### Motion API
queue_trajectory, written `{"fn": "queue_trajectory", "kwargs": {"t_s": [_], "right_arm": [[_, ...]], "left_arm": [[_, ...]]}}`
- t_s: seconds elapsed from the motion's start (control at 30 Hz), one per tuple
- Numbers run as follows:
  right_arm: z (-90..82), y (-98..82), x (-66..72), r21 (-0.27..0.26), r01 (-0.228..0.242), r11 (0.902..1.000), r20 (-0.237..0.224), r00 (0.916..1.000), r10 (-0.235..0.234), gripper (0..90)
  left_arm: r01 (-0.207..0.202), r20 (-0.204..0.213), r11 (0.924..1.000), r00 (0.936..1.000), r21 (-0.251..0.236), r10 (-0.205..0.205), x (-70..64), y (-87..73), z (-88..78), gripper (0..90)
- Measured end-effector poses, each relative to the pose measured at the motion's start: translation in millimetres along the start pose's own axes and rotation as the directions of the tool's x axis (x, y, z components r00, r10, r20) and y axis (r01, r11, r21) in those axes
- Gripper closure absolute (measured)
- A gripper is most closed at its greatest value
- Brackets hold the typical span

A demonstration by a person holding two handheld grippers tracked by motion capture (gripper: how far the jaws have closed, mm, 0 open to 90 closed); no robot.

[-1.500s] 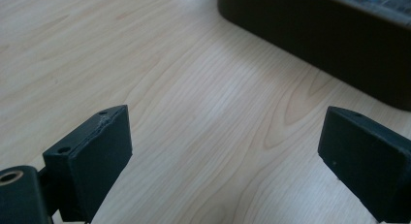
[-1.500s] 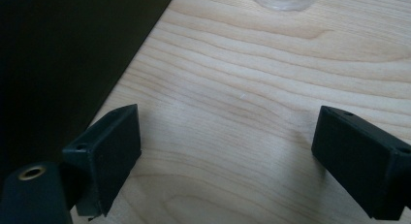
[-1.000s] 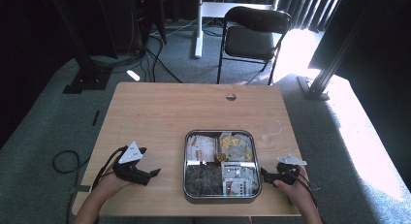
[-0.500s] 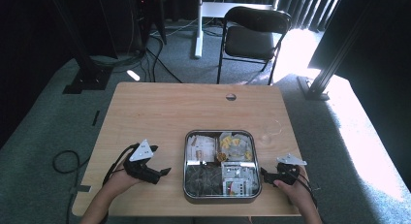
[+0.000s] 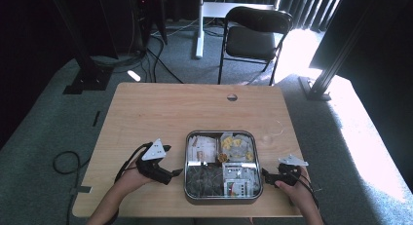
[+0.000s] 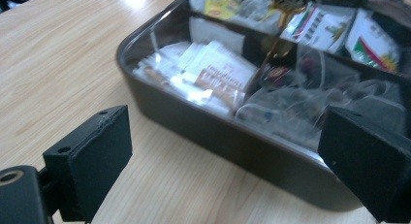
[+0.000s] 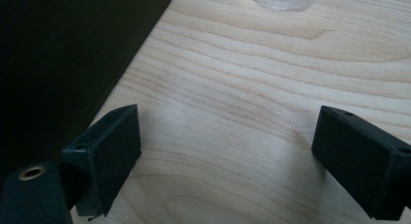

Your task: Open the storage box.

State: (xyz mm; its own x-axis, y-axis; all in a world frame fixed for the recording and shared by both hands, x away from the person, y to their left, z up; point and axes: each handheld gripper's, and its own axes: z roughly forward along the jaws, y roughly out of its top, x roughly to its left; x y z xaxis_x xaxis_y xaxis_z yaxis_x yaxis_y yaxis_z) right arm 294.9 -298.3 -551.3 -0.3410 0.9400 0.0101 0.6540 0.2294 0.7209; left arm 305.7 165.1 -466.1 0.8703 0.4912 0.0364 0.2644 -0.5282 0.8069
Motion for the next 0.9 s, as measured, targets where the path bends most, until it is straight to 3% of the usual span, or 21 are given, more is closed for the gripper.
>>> {"fn": "queue_trajectory", "kwargs": {"t_s": [0.9], "right_arm": [[0.0, 0.0, 0.0, 0.000, 0.000, 1.0000, 0.000, 1.0000, 0.000, 9.8]], "left_arm": [[-0.081, 0.101, 0.9967, 0.9917, -0.003, 0.080, -20.8, 46.4, 52.5, 6.9]]}}
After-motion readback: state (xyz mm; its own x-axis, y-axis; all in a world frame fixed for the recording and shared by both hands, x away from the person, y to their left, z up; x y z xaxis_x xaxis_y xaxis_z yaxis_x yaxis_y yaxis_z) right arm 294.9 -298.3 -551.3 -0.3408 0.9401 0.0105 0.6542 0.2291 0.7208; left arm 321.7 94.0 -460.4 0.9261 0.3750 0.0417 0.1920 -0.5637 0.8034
